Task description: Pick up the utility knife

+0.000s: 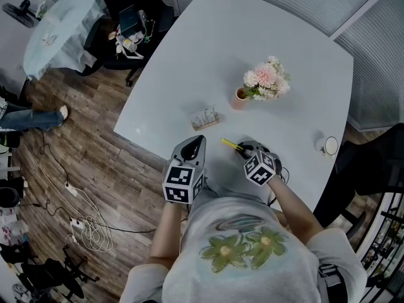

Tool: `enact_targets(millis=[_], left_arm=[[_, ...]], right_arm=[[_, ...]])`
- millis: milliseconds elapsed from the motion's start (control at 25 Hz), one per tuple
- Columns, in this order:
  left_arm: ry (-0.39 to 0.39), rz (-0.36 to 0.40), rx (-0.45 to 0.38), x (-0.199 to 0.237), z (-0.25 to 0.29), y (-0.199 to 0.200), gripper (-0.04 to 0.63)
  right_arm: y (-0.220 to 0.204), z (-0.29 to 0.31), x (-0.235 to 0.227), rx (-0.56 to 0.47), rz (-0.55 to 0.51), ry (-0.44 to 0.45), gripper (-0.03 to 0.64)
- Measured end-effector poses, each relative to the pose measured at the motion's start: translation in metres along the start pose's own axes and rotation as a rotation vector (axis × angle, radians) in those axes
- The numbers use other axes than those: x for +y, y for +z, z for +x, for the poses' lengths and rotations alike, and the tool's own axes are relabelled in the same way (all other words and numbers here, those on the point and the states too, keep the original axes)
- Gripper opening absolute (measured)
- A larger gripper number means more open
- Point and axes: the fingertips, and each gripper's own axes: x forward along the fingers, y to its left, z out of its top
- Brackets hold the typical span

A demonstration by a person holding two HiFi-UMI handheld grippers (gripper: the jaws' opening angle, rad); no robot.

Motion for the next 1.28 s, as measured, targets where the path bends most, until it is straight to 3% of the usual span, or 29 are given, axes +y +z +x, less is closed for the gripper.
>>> enact_targets(millis=[1280], left_arm=[[0.012, 0.031, -0.061, -0.029, -0.033, 0.002, 0.003]], right_arm=[[0.044, -0.070, 0.006, -0.196, 0.006, -0.103, 0.069]])
